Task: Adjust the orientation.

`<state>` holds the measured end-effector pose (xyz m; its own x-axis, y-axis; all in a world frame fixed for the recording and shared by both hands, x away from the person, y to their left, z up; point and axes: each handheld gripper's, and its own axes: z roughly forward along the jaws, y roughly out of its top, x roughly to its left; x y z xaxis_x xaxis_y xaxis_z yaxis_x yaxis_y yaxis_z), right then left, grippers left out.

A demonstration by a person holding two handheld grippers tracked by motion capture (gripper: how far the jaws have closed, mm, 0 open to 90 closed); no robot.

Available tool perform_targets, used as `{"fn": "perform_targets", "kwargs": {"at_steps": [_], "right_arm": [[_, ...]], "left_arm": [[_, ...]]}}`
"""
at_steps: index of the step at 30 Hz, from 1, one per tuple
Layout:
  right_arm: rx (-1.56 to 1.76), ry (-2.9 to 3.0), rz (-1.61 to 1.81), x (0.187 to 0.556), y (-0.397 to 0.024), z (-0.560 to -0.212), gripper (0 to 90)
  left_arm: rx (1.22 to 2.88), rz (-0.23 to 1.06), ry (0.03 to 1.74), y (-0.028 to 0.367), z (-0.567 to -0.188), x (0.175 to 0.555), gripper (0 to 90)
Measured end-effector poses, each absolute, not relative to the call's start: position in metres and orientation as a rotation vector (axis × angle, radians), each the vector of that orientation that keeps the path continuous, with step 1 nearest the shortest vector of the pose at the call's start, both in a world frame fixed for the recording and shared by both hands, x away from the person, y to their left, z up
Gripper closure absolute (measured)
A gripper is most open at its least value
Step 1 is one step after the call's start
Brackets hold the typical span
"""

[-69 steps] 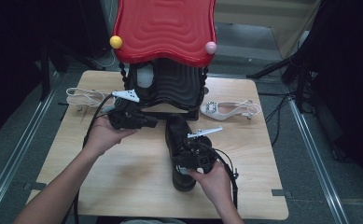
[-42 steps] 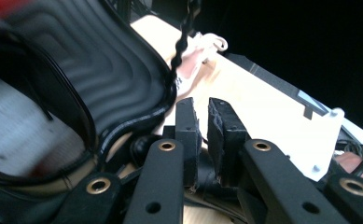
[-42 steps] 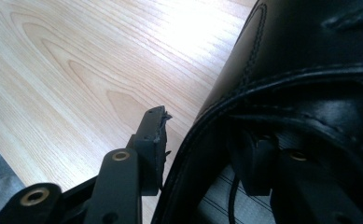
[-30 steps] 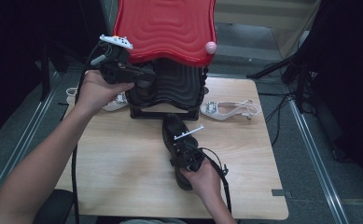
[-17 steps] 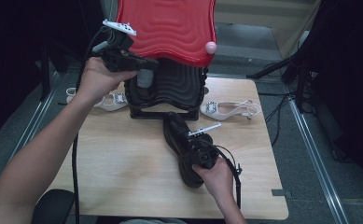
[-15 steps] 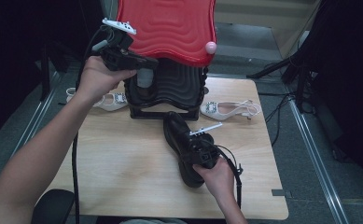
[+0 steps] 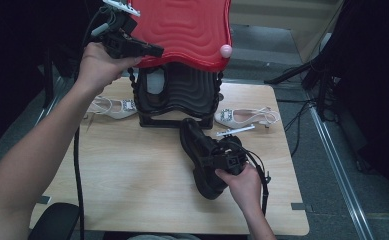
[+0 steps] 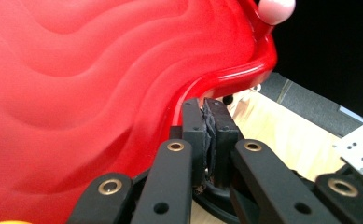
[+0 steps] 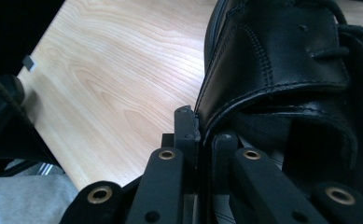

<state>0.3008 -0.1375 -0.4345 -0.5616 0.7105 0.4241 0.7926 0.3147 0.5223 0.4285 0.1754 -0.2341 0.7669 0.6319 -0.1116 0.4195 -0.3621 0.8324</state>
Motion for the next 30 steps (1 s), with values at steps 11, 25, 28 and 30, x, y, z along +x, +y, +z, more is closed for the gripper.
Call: {"fn": "perform_targets", "kwargs": {"at_steps": [11,25,28,30], "right_arm": [[-1.345,-2.463,-1.124,0.287,-0.149,-0.397,86.0],[-1.296,-2.51,-1.208,0.291,-0.145,-0.353,85.8],[-1.306,-2.52,-1.225,0.302,-0.141,-0.346,85.8],[-1.311,-2.518,-1.227,0.304,-0.14,-0.345,85.8]], "left_arm": [[2.017,0.284,0.84,0.174,-0.238,0.439,88.4],[2.025,0.306,0.862,0.173,-0.239,0.445,88.5],[2.025,0.309,0.869,0.174,-0.242,0.447,89.0],[2.022,0.311,0.866,0.174,-0.243,0.447,89.5]]}}
